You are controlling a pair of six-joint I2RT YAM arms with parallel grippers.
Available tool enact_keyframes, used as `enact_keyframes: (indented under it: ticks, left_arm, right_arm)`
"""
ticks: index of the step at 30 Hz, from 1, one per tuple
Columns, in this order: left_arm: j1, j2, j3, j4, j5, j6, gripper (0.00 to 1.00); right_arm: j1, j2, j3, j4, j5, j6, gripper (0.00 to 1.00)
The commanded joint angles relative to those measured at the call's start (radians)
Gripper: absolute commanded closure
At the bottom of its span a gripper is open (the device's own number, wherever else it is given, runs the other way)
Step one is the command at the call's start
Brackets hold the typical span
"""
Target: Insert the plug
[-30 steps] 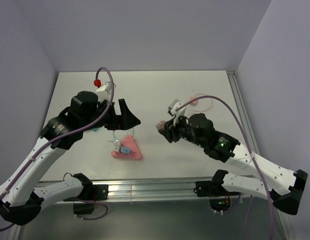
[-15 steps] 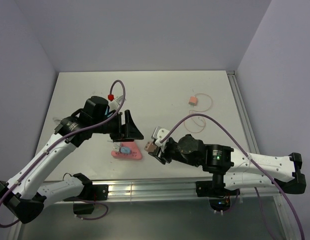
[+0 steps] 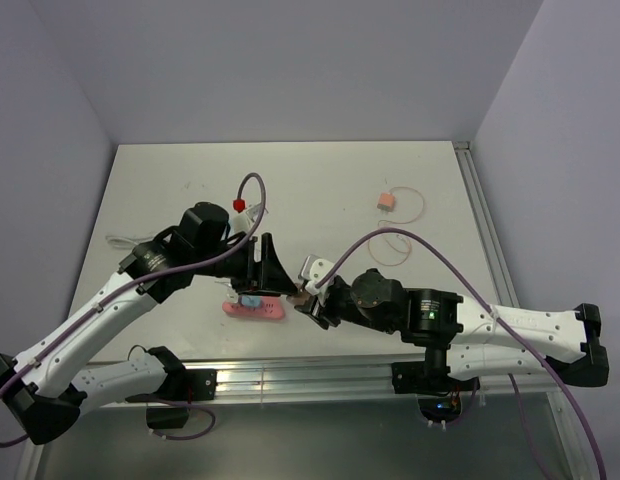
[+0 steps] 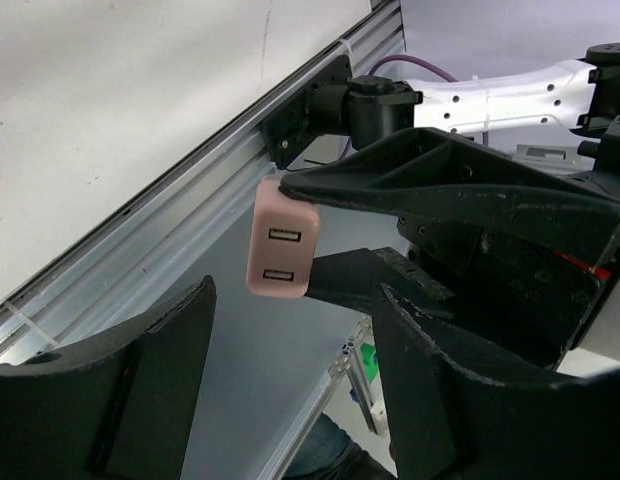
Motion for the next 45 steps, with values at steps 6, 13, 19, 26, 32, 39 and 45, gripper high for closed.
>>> enact_keyframes:
  ticks: [6,13,19,26,32,39,45]
  left_arm:
    - [-0.027,0.030,0.013,0.027,-0.049,0.000,0.33]
    - [-0.044,0.054,0.015,0.035,-0.055,0.016,0.40]
    - [-0.062,0.066,0.016,0.038,-0.034,0.017,0.51]
    - [-0.075,0.058,-0.010,0.059,0.012,0.016,0.78]
    - [-0.075,0.054,-0.022,0.079,0.011,0.057,1.00]
    - [-0.075,0.009,-0.005,0.067,-0.122,0.190,1.00]
    - [-0.075,0.011,0.041,0.023,-0.230,0.431,1.00]
  right_arm:
    - [0.014,0.005,0.059,0.058,-0.034,-0.013,1.00]
    - [0.017,0.015,0.076,0.058,-0.044,-0.014,1.00]
    - [0.018,0.031,0.090,0.055,-0.035,-0.017,1.00]
    - [0.020,0.045,0.093,0.058,-0.020,-0.008,1.00]
    - [0.018,0.048,0.102,0.038,0.012,0.055,0.62]
    - [0.011,-0.065,0.035,0.048,0.060,0.174,0.00]
    - [-0.151,-0.149,0.041,-0.066,0.091,0.409,0.00]
